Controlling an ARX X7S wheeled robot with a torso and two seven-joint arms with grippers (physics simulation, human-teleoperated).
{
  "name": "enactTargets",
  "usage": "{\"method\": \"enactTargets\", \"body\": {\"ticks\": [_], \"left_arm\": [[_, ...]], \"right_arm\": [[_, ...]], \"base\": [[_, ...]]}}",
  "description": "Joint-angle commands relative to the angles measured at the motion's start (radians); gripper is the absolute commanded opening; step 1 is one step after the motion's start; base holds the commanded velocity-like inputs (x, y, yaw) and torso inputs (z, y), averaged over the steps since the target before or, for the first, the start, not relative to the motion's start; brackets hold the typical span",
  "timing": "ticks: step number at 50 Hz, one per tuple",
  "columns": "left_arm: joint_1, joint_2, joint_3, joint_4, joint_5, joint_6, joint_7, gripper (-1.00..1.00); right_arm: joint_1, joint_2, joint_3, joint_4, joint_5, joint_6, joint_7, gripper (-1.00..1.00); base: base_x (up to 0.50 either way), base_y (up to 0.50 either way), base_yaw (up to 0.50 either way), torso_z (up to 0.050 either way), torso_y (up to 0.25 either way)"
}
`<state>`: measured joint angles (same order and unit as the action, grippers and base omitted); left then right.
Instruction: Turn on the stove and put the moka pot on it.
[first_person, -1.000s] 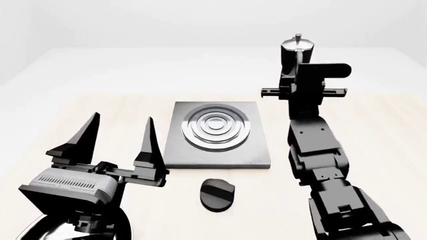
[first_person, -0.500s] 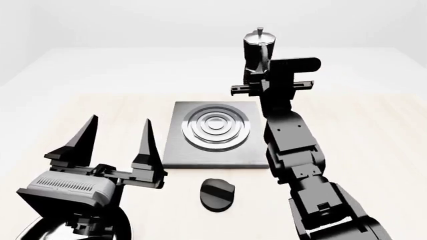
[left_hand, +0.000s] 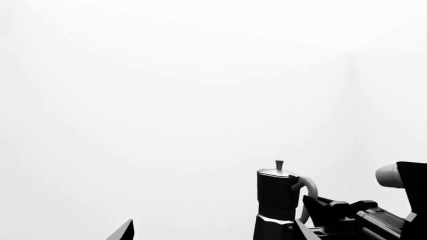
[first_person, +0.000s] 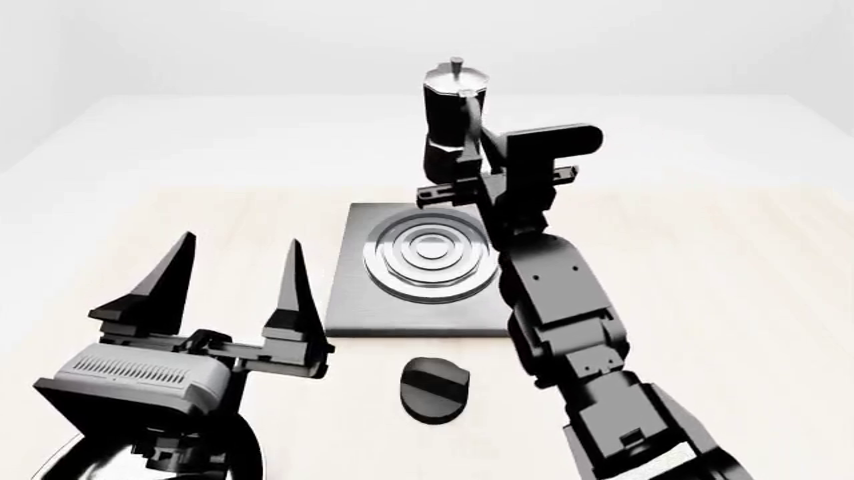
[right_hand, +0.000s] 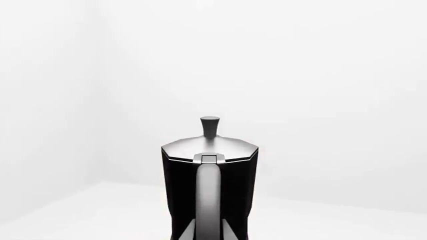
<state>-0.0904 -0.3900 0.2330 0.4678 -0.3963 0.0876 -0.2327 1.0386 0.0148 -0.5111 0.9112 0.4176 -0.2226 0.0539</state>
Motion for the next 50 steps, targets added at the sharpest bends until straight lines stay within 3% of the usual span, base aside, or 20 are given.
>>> {"method": "enactTargets", "body": {"ticks": [1,20,50], "left_arm": [[0.006,-0.002,0.001,-0.003,0.0,0.008,-0.001,1.0],[0.006,-0.007,0.009,-0.005,0.001,0.008,-0.001,1.0],[0.004,-0.012,0.019,-0.012,0.018,0.003,-0.013,1.0]], "right_arm": [[-0.002,0.001,-0.041,-0.064,0.039,-0.016,-0.015,-1.0],[-0.012,-0.005,-0.078,0.014,0.096,-0.129,0.0,-1.0],[-0.008,0.009,-0.153,0.028,0.138,-0.122,0.032,-1.0]], "base": [[0.0,0.0,0.0,0.0,0.0],[0.0,0.0,0.0,0.0,0.001],[0.0,0.0,0.0,0.0,-0.001]]}}
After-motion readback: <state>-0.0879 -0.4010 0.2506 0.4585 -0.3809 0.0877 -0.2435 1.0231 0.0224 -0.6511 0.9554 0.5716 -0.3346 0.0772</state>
